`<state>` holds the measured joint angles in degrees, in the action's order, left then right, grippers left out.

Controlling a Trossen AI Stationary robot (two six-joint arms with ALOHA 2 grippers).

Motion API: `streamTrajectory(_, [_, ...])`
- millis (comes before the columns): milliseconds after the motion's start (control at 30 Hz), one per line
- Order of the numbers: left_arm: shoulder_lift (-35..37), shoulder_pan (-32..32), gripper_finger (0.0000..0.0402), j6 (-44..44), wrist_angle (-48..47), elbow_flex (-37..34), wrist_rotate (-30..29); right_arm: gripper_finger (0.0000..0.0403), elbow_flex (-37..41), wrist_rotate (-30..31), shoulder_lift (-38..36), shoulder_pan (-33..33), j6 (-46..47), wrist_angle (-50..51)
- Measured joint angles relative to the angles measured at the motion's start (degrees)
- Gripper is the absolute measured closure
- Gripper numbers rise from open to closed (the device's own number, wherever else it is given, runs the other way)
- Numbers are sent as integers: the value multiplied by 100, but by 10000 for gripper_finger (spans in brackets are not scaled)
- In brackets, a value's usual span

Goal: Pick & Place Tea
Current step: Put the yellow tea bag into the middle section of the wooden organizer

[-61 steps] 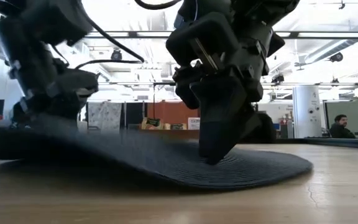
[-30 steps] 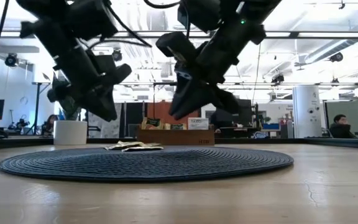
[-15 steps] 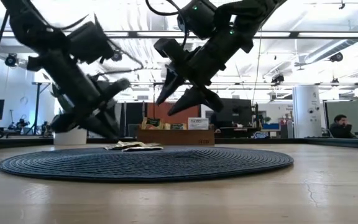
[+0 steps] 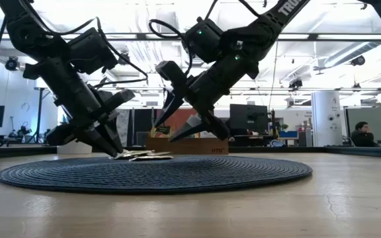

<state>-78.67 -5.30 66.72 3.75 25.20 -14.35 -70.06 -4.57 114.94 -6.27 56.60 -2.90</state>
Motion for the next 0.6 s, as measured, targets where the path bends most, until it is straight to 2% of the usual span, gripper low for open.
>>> streamTrajectory(267, [-2, 0, 333, -28, 644, -22, -113, 206, 0, -24, 32, -47, 0, -156])
streamTrajectory(600, [114, 45, 333, -169, 381, 107, -159, 207, 0, -70, 32, -65, 84, -175])
